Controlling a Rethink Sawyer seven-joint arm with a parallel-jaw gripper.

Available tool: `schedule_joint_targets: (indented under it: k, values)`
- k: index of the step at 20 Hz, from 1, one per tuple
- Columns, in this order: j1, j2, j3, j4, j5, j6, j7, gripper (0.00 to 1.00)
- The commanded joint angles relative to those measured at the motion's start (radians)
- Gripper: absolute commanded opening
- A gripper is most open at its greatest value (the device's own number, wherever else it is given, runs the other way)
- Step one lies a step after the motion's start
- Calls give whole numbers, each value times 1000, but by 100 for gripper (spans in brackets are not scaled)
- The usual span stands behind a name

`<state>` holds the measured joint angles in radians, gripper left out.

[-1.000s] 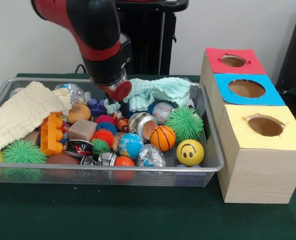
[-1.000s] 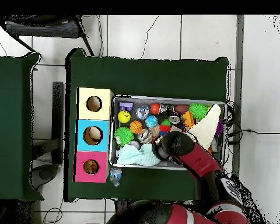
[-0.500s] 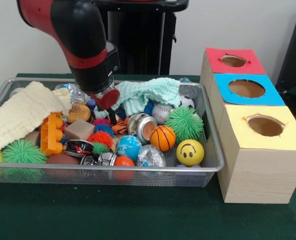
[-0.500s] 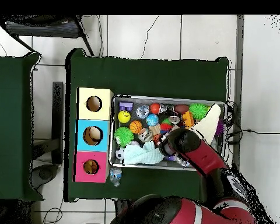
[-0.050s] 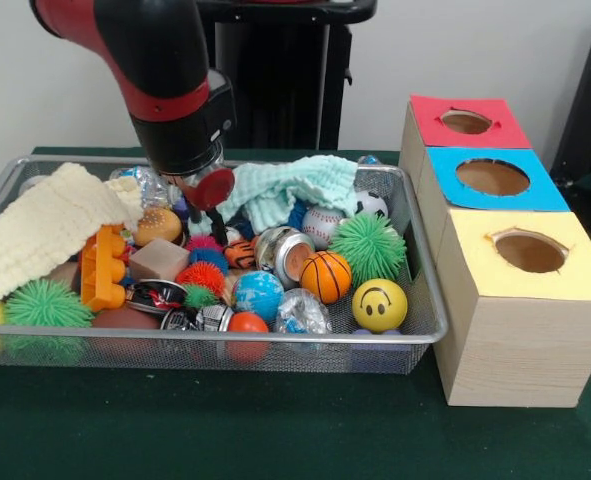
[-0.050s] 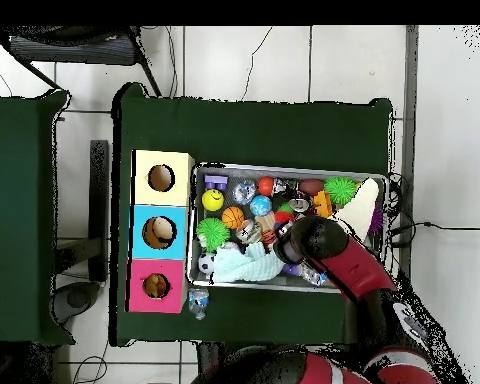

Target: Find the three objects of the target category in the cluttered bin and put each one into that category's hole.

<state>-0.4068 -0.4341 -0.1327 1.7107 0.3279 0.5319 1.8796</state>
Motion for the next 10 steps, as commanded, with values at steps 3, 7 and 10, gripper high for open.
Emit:
schedule_joint_targets:
  k: [3, 7, 10]
  values:
    - [41, -84, 36, 75, 77, 145, 260, 100]
    - [52, -83, 37, 91, 93, 138, 261, 100]
    - [47, -65, 57, 112, 108, 92, 249, 100]
